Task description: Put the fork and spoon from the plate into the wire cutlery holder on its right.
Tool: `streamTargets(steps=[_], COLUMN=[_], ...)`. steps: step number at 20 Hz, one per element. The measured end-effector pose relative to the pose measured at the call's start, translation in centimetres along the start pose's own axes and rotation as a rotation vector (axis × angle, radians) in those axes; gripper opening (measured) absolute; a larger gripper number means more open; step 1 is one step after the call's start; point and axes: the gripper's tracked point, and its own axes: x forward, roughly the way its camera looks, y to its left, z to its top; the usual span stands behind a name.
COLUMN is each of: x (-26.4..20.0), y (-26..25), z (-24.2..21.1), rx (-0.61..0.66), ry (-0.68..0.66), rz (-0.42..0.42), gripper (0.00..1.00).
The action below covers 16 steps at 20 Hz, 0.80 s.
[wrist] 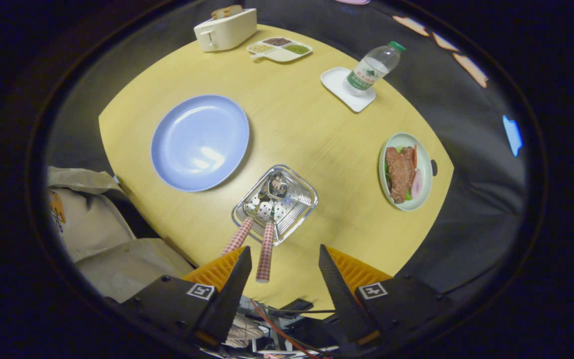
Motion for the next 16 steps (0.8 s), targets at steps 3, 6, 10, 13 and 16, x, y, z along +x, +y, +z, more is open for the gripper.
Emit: streamTargets(steps=[3, 6, 10, 13, 16], x=[-1.1, -2.3, -5.1, -7.2, -9.7], y=[-0.1, -0.1, 0.5, 1.5, 2.8], z=[-0.8, -1.0, 0.5, 2.5, 4.8], rx=[0.069, 0.146, 0.273, 0.366, 0.470], ry=[-0.039, -0.113, -0.307, -0.484, -0.672], rz=[-0.023, -0.062, -0.120, -0.164, -0.185], gripper=[0.96, 0.96, 0.96, 0.96, 0.96])
